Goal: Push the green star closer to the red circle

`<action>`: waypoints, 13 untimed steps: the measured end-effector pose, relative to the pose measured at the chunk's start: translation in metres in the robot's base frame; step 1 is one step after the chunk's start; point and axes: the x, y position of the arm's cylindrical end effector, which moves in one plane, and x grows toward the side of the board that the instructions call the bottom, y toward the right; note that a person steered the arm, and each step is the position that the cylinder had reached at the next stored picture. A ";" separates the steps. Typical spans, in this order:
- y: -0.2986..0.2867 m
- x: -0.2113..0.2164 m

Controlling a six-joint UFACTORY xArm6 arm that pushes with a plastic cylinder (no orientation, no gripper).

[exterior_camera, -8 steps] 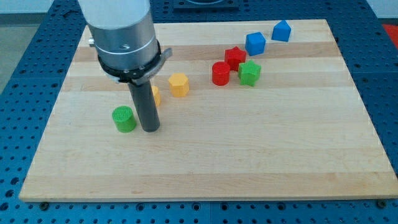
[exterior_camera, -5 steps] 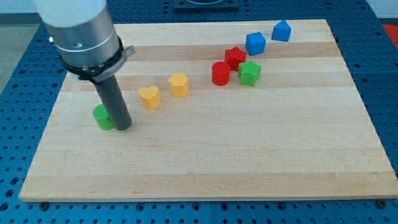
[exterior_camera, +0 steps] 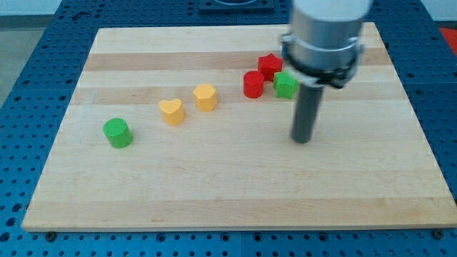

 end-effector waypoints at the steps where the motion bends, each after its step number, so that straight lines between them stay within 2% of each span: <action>1: 0.048 -0.033; 3: 0.113 -0.110; 4: 0.112 -0.141; 5: 0.109 -0.152; 6: 0.107 -0.154; 9: 0.019 -0.144; 10: 0.000 -0.125; 12: -0.019 -0.076; 13: 0.002 -0.075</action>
